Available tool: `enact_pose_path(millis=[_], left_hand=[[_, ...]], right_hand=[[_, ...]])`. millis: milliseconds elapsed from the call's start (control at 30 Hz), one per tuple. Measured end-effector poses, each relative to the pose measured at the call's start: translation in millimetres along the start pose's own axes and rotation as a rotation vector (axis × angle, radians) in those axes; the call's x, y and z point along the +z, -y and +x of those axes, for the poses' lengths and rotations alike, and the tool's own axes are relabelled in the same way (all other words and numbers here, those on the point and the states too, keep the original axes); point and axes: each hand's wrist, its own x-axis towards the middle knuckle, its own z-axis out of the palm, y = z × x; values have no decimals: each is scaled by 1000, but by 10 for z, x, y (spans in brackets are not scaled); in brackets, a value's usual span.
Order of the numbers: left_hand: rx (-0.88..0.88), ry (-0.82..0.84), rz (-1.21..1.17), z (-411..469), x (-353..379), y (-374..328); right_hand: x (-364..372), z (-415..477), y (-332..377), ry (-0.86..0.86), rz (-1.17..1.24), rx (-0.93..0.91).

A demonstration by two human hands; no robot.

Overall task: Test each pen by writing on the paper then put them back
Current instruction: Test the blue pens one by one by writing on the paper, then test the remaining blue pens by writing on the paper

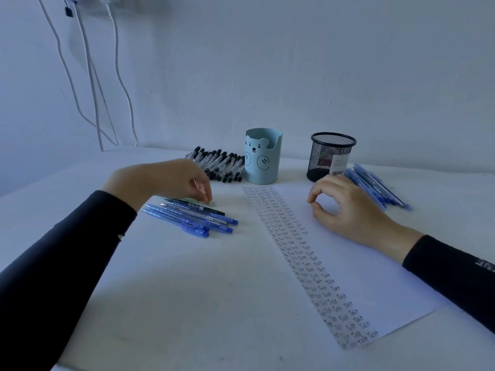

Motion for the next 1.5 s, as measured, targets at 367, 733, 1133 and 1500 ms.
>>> enact_pose_path(millis=[367,733,1133,1500], left_hand=[[538,-552,39,197,409,-567],[579,-547,-157,313,592,-612],[363,-711,-193,316,403,-341],[260,-91,-139,190,555,-530]], right_hand=[[-4,-1,4,-14,-37,32],[-18,53,167,93,-66,45],[-124,157,262,73,361,501],[-394,295,219,-74,1377,965]])
